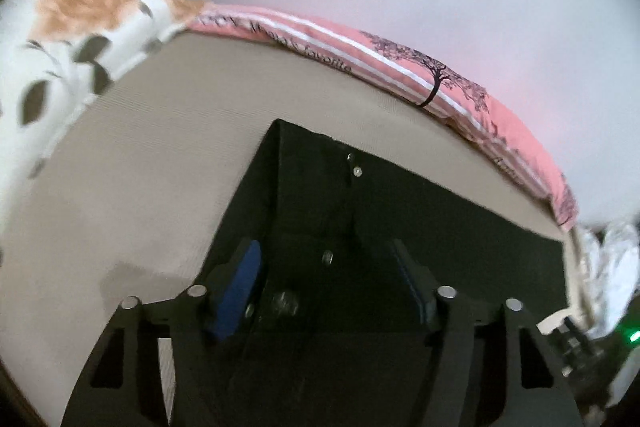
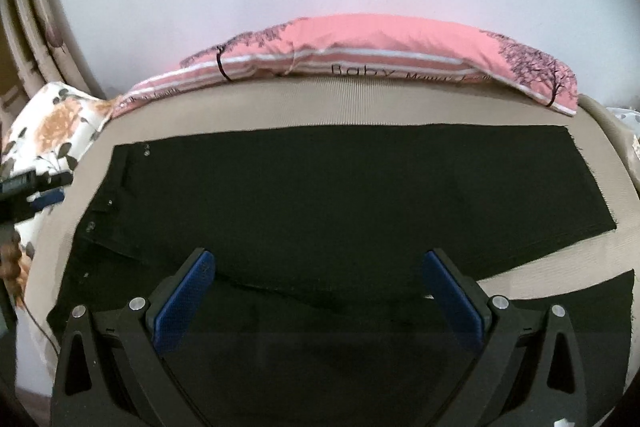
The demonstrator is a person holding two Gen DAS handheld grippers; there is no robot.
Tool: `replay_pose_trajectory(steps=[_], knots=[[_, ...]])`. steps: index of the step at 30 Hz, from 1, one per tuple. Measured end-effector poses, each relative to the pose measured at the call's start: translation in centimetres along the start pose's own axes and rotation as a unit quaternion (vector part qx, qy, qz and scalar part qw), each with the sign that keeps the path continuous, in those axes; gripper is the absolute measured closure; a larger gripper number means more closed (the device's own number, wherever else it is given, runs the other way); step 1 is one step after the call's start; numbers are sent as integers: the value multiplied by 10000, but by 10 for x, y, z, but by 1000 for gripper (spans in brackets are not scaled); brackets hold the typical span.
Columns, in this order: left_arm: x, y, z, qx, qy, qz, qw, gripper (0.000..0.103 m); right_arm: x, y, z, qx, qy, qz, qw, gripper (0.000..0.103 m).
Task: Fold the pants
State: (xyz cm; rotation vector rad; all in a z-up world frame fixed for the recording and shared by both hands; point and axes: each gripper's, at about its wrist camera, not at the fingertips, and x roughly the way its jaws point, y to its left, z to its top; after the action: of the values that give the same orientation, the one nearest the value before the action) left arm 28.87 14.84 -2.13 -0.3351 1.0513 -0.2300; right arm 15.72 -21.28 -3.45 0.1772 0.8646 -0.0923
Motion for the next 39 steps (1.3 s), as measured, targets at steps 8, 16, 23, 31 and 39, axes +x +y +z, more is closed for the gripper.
replay_pose_trajectory(steps=[8,16,23,31,39], knots=[[60,39,58,-605,498,-820,9935,50,34,-8,7,177,367,-52,9992,0],[94,64,83,-790,831,-1281,9851,73,64,-8,12,173,608,-74,9980,0],[108,70,85,-665,1025,-1380,9829,74,79,1,20,79,628,-60,9980,0],[100,52,84,-476,1085,-2147,9695,74,84,4,22,-32,642,-121,9979,0],[127,35,95,-198,1524,-2021,9672,74,84,4,21,-21,635,-121,9979,0]])
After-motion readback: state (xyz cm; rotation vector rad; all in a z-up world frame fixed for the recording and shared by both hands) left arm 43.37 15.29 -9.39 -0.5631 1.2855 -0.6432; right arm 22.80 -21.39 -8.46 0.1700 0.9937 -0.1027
